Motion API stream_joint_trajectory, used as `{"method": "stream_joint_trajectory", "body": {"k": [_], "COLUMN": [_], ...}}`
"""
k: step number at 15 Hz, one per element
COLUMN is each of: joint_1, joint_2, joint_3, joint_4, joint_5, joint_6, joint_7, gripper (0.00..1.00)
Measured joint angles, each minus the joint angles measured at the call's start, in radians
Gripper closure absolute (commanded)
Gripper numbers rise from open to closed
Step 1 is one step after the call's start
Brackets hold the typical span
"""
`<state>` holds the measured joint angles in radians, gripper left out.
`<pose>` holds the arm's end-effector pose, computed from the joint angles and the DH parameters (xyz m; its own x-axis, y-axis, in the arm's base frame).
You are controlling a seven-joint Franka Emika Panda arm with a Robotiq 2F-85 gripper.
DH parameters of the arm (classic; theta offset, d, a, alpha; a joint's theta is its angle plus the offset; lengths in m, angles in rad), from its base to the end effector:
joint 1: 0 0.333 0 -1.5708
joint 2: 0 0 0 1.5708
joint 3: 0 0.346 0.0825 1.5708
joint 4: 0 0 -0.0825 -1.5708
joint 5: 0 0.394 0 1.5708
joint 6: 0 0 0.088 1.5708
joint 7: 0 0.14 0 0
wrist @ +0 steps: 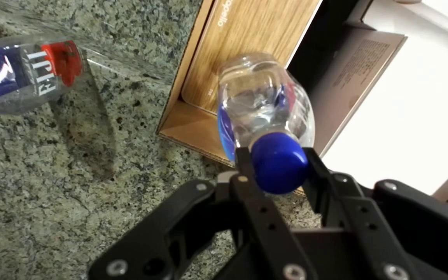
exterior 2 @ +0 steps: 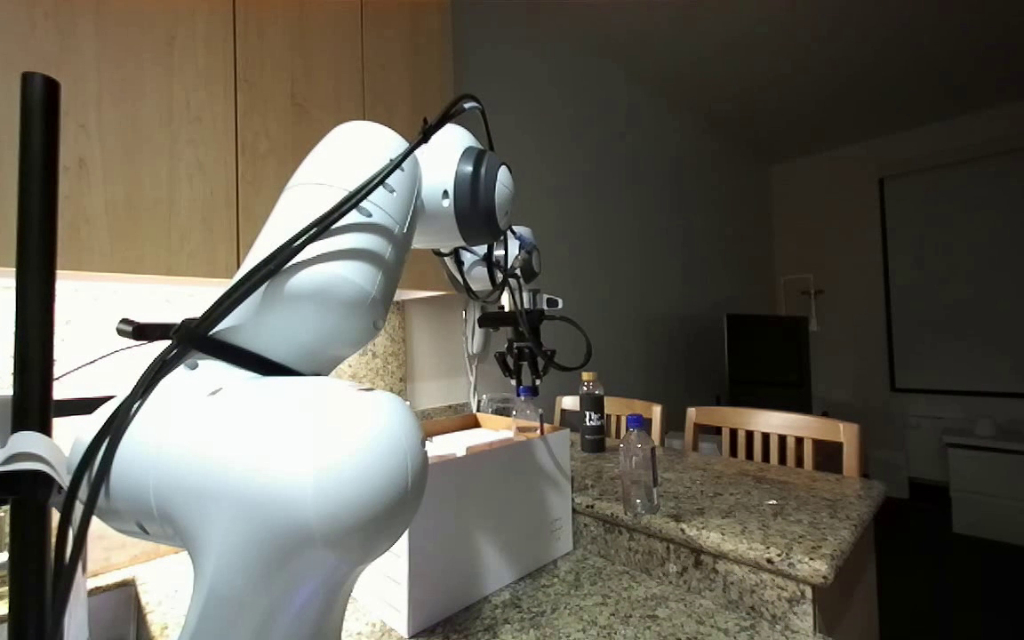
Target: Remove the water bottles from the box and put them on the counter
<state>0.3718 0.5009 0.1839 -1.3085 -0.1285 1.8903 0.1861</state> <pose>0.6489 0.3550 0.4559 0.9248 0.3688 0.0939 0.3686 -0.9294 0.0201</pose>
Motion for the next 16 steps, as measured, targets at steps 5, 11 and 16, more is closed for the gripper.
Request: {"method": "stream_joint_trajectory", "body": {"k": [5, 11, 16], "joint_1": [0.0, 0.0, -0.002], "joint_2": [0.0, -0.034, -0.141], "joint_3": [0.0, -0.009, -0.045], "joint_4": [0.0, 0.025, 0.04], "joint_5": [-0.001, -0.042, -0.087], "joint_6": [0.0, -0.006, -0.048], "joint_7": [0.0, 0.001, 0.008], "gripper": [0.84, 0.84, 0.84]}}
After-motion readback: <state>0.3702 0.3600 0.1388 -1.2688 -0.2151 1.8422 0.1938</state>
